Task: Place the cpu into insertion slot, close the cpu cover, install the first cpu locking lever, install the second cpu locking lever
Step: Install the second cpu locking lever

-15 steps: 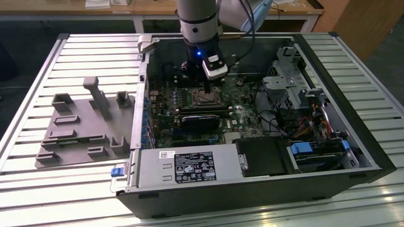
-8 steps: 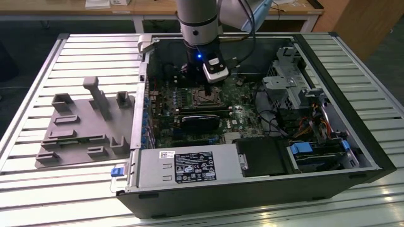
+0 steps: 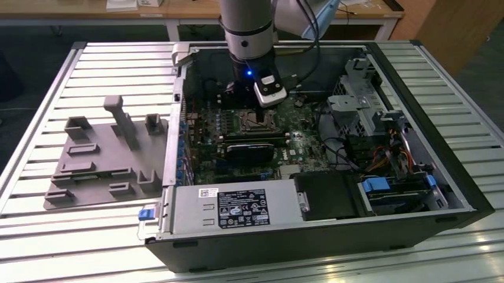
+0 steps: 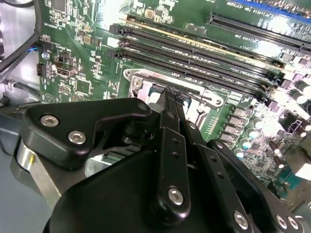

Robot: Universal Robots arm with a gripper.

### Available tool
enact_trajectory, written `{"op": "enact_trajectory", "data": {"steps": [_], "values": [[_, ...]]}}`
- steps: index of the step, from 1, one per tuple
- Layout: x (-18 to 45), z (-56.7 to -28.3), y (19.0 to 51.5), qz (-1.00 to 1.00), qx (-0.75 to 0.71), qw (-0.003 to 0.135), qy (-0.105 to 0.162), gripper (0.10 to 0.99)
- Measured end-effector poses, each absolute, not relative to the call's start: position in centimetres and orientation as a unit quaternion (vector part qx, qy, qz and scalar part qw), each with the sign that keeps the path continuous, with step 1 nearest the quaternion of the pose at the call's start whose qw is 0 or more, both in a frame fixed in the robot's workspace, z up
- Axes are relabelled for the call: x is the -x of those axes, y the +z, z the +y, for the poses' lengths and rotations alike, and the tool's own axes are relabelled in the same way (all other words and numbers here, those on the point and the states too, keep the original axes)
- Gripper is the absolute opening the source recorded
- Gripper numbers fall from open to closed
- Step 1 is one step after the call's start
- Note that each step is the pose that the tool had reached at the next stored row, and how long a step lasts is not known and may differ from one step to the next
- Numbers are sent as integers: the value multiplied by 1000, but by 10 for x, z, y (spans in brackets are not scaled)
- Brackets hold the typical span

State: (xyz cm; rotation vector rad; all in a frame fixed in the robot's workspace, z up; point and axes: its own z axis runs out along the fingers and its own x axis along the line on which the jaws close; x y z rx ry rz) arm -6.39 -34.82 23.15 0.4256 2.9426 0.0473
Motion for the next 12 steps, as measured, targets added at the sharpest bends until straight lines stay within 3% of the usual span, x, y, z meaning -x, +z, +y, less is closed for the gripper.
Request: {"op": "enact_trajectory", "data": {"steps": [12], "values": [[64,-360,235,986,-143,84,16,102]]}}
